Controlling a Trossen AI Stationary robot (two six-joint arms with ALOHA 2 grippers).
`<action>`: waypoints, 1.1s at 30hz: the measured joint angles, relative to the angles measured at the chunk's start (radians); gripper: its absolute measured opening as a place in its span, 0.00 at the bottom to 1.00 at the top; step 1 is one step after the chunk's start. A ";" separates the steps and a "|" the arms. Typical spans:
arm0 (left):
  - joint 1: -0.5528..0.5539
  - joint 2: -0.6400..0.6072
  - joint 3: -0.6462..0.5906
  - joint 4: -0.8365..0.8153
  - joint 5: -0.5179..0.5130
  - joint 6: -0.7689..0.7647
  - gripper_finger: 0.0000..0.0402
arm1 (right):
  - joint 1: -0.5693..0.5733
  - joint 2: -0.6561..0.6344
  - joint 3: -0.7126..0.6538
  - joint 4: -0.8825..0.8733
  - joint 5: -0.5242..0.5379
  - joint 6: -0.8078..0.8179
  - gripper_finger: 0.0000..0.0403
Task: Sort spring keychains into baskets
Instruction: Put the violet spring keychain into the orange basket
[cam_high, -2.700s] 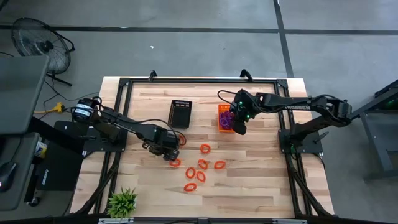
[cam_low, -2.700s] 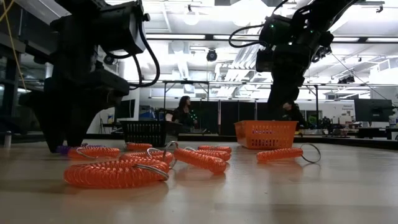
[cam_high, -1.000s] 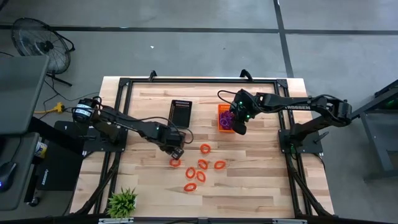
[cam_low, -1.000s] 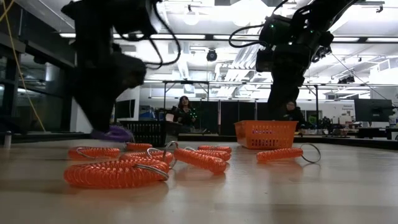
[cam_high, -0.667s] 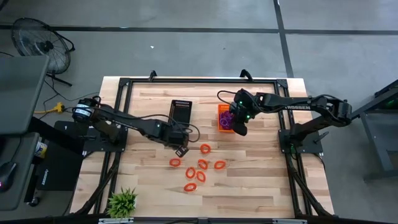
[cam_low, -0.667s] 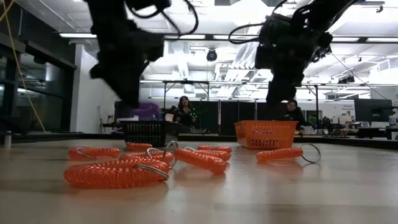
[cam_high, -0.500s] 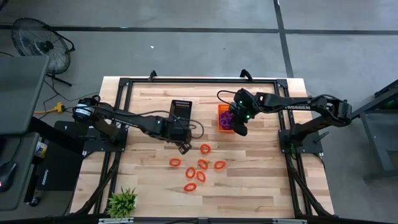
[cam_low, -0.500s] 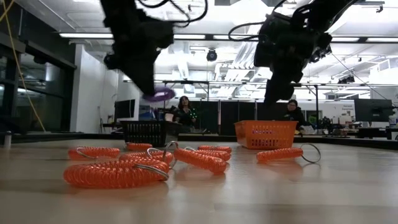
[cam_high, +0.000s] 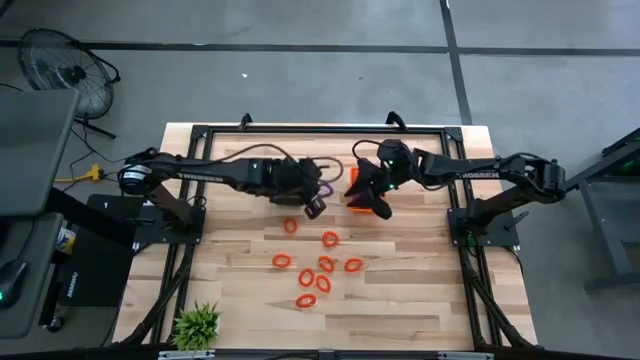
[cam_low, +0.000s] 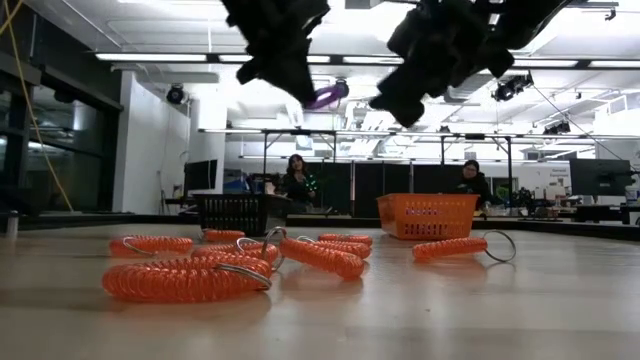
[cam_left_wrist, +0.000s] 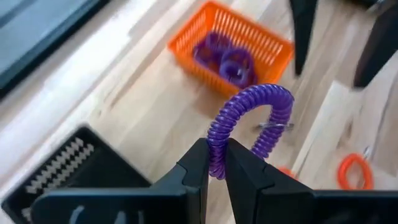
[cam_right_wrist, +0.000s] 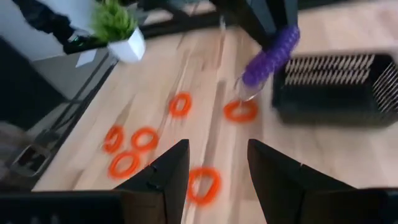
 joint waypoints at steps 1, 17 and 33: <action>0.008 0.000 0.014 0.003 0.012 0.018 0.10 | 0.003 0.000 0.000 0.025 0.015 -0.001 0.39; 0.027 0.000 0.132 0.050 0.018 0.134 0.10 | 0.003 0.000 0.000 0.249 0.102 0.006 0.39; 0.027 0.000 0.132 0.048 0.018 0.134 0.10 | 0.014 -0.059 0.000 0.288 0.070 0.030 0.38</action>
